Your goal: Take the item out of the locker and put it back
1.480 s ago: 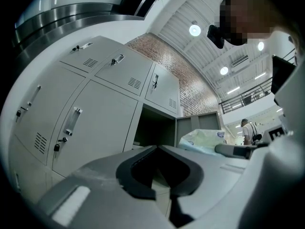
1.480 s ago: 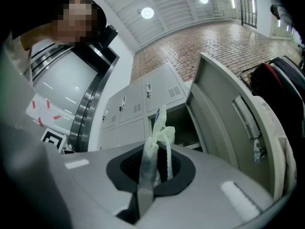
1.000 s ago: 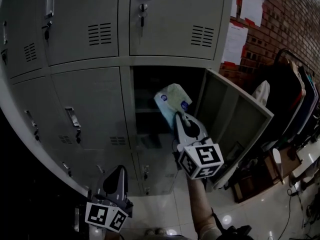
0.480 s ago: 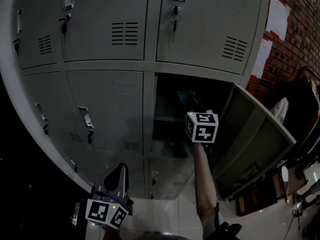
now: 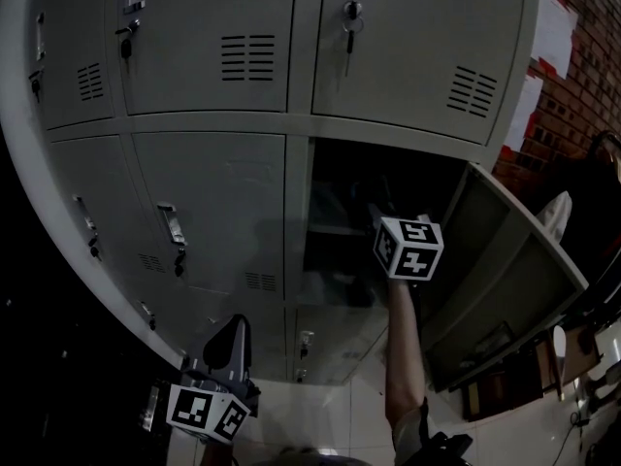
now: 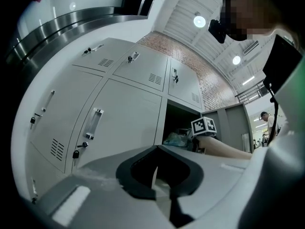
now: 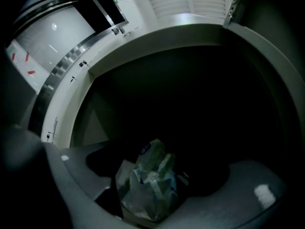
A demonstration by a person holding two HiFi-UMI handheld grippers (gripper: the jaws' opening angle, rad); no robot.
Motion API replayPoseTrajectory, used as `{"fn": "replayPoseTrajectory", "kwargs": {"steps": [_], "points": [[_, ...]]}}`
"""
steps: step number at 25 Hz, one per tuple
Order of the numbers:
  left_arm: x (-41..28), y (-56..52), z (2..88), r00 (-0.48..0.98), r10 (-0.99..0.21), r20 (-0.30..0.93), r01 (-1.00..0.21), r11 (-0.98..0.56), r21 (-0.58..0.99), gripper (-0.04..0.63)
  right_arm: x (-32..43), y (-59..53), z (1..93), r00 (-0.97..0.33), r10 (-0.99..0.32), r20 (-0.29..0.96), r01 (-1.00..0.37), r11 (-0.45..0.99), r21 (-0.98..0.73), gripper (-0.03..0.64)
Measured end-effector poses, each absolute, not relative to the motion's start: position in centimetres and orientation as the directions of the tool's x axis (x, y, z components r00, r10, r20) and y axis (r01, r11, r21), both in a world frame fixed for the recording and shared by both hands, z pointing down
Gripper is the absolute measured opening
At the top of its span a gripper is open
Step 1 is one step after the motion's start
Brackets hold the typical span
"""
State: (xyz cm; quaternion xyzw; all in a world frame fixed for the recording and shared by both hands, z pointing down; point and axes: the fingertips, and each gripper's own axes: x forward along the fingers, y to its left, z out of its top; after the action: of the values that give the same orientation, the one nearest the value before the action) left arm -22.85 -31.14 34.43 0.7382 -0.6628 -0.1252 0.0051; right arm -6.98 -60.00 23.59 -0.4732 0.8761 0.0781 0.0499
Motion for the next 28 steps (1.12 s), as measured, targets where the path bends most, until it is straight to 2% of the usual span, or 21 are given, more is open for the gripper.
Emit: {"fn": "replayPoseTrajectory", "kwargs": {"steps": [8,16,22,23,24,25,26,28], "points": [[-21.2,-31.0,33.9,0.129,-0.973,-0.191,-0.973,-0.161,0.165,0.005,-6.1,-57.0,22.7,-0.570,-0.796,-0.202,-0.820,0.569,0.070,0.391],[-19.9,-29.8,32.9,0.162,-0.964,-0.211,-0.969,-0.195,0.151,0.005,-3.1,-43.5,17.6,-0.637,-0.621,-0.457,-0.696,0.718,-0.006,0.387],[-16.8,-28.2,32.0,0.227,-0.949,-0.220,-0.969,-0.242,0.042,0.005,-1.3,-35.6,22.7,-0.656,-0.585,-0.477,-0.634,0.770,-0.072,0.385],[-16.4,-28.1,32.0,0.239,-0.945,-0.222,-0.966,-0.255,0.044,0.005,-1.0,-34.5,23.8,-0.652,-0.590,-0.477,-0.636,0.767,-0.078,0.369],[-15.9,-28.1,32.0,0.250,-0.943,-0.221,-0.963,-0.266,0.048,0.005,-0.5,-33.4,25.1,-0.646,-0.597,-0.476,-0.644,0.761,-0.081,0.317],[-15.5,-28.0,32.2,0.260,-0.941,-0.217,-0.960,-0.276,0.051,0.005,0.0,-32.3,26.4,-0.635,-0.610,-0.475,-0.655,0.751,-0.088,0.200],[-15.1,-27.9,32.4,0.268,-0.940,-0.212,-0.957,-0.285,0.054,0.005,0.6,-31.2,27.6,-0.621,-0.626,-0.472,-0.665,0.739,-0.107,0.003],[-14.4,-27.6,32.7,0.284,-0.936,-0.206,-0.951,-0.302,0.060,0.005,1.2,-29.7,29.8,-0.605,-0.661,-0.444,-0.676,0.721,-0.153,0.003]]}}
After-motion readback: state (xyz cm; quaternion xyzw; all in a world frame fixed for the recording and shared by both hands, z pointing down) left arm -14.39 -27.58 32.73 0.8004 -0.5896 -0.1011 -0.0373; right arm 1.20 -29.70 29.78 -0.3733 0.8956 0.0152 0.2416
